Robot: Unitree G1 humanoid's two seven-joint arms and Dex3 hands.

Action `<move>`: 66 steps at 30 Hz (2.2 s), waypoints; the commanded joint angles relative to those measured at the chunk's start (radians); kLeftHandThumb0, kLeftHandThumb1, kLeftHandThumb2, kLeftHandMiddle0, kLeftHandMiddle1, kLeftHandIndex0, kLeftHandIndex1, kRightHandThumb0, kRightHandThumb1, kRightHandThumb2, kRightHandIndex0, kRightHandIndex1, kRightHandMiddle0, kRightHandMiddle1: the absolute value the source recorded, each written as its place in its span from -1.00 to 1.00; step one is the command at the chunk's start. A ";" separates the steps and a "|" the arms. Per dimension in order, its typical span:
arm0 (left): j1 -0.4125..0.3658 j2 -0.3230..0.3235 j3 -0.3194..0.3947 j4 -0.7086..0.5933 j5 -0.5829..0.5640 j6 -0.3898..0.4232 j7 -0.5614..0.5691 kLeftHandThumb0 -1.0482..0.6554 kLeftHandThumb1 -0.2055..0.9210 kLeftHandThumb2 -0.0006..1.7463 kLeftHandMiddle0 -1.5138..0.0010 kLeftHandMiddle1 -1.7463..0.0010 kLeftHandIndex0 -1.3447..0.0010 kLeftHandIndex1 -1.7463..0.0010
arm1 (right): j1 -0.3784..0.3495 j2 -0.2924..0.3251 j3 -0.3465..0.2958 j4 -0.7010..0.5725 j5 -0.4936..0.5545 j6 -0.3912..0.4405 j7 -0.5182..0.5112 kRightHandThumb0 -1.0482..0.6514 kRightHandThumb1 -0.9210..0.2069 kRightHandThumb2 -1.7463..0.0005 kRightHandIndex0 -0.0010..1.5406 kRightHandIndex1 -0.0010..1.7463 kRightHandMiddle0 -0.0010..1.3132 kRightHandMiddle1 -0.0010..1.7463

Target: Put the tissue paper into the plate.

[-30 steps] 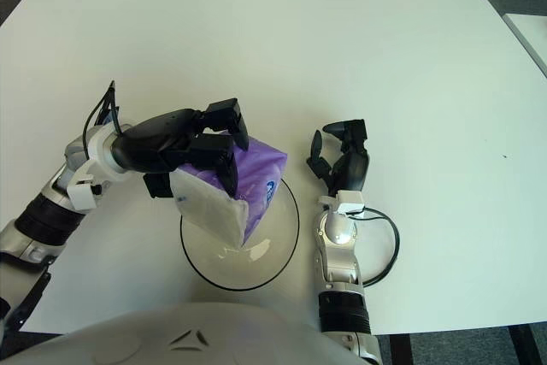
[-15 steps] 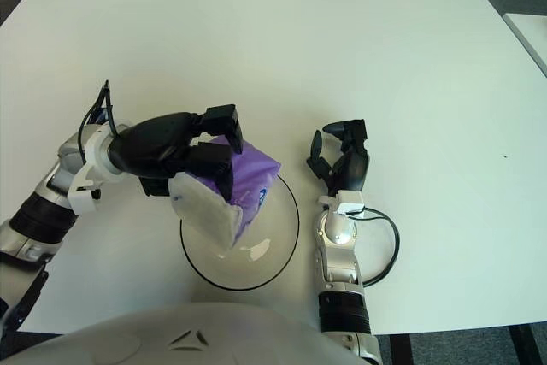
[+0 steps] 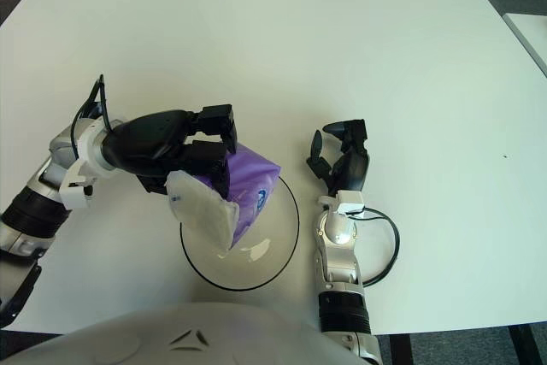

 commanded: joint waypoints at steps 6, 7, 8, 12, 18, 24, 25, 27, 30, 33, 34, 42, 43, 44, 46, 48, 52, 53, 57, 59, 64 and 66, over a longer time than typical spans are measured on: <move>-0.040 -0.047 0.003 0.153 0.057 -0.228 0.008 -0.97 1.00 0.18 0.99 0.20 1.00 0.24 | 0.085 0.007 -0.008 0.096 -0.006 0.064 0.001 -0.22 -0.56 0.00 -0.36 0.53 -0.49 1.00; -0.042 -0.053 0.009 0.169 0.072 -0.253 0.014 -0.98 1.00 0.19 0.99 0.26 1.00 0.30 | 0.085 0.007 -0.008 0.095 -0.006 0.065 0.001 -0.22 -0.56 0.00 -0.36 0.53 -0.49 1.00; -0.045 -0.060 0.024 0.175 0.093 -0.278 0.022 -0.99 1.00 0.20 0.99 0.35 1.00 0.38 | 0.085 0.007 -0.008 0.094 -0.005 0.066 0.002 -0.22 -0.56 0.00 -0.36 0.53 -0.49 1.00; -0.054 -0.082 0.075 0.190 0.169 -0.344 0.048 -1.00 1.00 0.24 1.00 0.60 1.00 0.66 | 0.085 0.008 -0.008 0.091 -0.006 0.066 0.003 -0.22 -0.57 0.00 -0.36 0.53 -0.49 1.00; -0.057 -0.090 0.114 0.200 0.254 -0.388 0.082 -1.00 1.00 0.27 1.00 0.90 1.00 0.97 | 0.084 0.005 -0.004 0.087 -0.009 0.068 0.009 -0.21 -0.59 0.03 -0.36 0.52 -0.50 1.00; -0.065 -0.080 0.122 0.205 0.305 -0.407 0.115 -1.00 1.00 0.26 1.00 0.98 1.00 1.00 | 0.082 -0.001 -0.002 0.086 -0.014 0.058 0.015 -0.21 -0.60 0.03 -0.37 0.50 -0.51 1.00; -0.067 -0.079 0.122 0.206 0.310 -0.410 0.121 -1.00 1.00 0.26 1.00 0.99 1.00 1.00 | 0.081 -0.002 -0.002 0.086 -0.015 0.058 0.015 -0.21 -0.60 0.03 -0.37 0.50 -0.51 1.00; -0.067 -0.077 0.123 0.208 0.321 -0.411 0.134 -1.00 1.00 0.26 1.00 0.99 1.00 1.00 | 0.081 -0.001 -0.001 0.086 -0.018 0.055 0.012 -0.21 -0.59 0.02 -0.37 0.49 -0.50 1.00; -0.069 -0.074 0.124 0.211 0.335 -0.416 0.151 -1.00 1.00 0.26 1.00 1.00 1.00 1.00 | 0.081 0.000 0.001 0.084 -0.029 0.050 0.003 -0.22 -0.56 0.00 -0.36 0.48 -0.48 1.00; -0.070 -0.067 0.121 0.214 0.347 -0.416 0.167 -1.00 1.00 0.25 1.00 1.00 1.00 1.00 | 0.082 -0.001 0.004 0.081 -0.046 0.056 -0.009 -0.22 -0.53 -0.02 -0.35 0.47 -0.47 1.00; -0.071 -0.064 0.119 0.215 0.350 -0.416 0.172 -1.00 1.00 0.25 1.00 1.00 1.00 1.00 | 0.083 -0.001 0.005 0.078 -0.052 0.061 -0.013 -0.22 -0.53 -0.03 -0.35 0.47 -0.47 1.00; -0.080 -0.040 0.105 0.207 0.390 -0.385 0.184 -1.00 1.00 0.25 1.00 1.00 1.00 1.00 | 0.093 0.003 0.012 0.046 -0.074 0.112 -0.022 -0.22 -0.55 -0.01 -0.33 0.47 -0.47 1.00; -0.080 -0.038 0.104 0.206 0.393 -0.383 0.186 -1.00 1.00 0.25 1.00 1.00 1.00 1.00 | 0.094 0.004 0.012 0.043 -0.074 0.116 -0.020 -0.22 -0.55 -0.01 -0.32 0.47 -0.47 1.00; -0.079 -0.038 0.105 0.205 0.396 -0.382 0.188 -1.00 1.00 0.25 1.00 1.00 1.00 1.00 | 0.095 0.005 0.012 0.038 -0.071 0.121 -0.017 -0.22 -0.55 -0.01 -0.32 0.47 -0.47 1.00; -0.081 -0.045 0.105 0.211 0.404 -0.379 0.195 -1.00 1.00 0.26 1.00 1.00 1.00 1.00 | 0.101 0.008 0.013 0.027 -0.064 0.129 -0.009 -0.22 -0.54 -0.02 -0.31 0.47 -0.47 1.00; -0.092 -0.052 0.096 0.227 0.407 -0.378 0.203 -1.00 1.00 0.26 1.00 1.00 1.00 1.00 | 0.108 0.010 0.015 0.012 -0.060 0.139 -0.001 -0.22 -0.54 -0.02 -0.30 0.47 -0.47 1.00; -0.175 -0.060 0.074 0.308 0.401 -0.383 0.217 -1.00 1.00 0.27 0.98 0.99 1.00 1.00 | 0.120 0.013 0.019 -0.015 -0.048 0.156 0.018 -0.22 -0.54 -0.02 -0.30 0.46 -0.47 1.00; -0.191 -0.059 0.075 0.325 0.400 -0.389 0.222 -1.00 1.00 0.27 0.97 0.99 1.00 1.00 | 0.118 0.012 0.018 -0.012 -0.042 0.154 0.025 -0.22 -0.54 -0.02 -0.30 0.46 -0.47 1.00; -0.221 -0.055 0.077 0.366 0.394 -0.401 0.238 -1.00 1.00 0.26 0.95 0.97 0.98 0.99 | 0.104 0.006 0.009 0.019 -0.023 0.135 0.043 -0.22 -0.52 -0.04 -0.30 0.47 -0.46 1.00; -0.233 -0.051 0.074 0.382 0.391 -0.399 0.245 -1.00 1.00 0.26 0.96 0.93 0.98 0.93 | 0.094 0.002 0.003 0.045 -0.014 0.119 0.050 -0.23 -0.51 -0.04 -0.30 0.47 -0.45 1.00; -0.263 -0.046 0.076 0.450 0.366 -0.369 0.265 -0.98 1.00 0.24 0.99 0.74 1.00 0.74 | 0.085 -0.002 -0.008 0.106 0.018 0.031 0.071 -0.23 -0.48 -0.07 -0.31 0.49 -0.44 1.00; -0.258 -0.052 0.087 0.488 0.356 -0.360 0.280 -0.96 1.00 0.24 1.00 0.71 1.00 0.75 | 0.082 0.003 -0.011 0.118 0.016 0.006 0.061 -0.23 -0.45 -0.10 -0.32 0.51 -0.42 1.00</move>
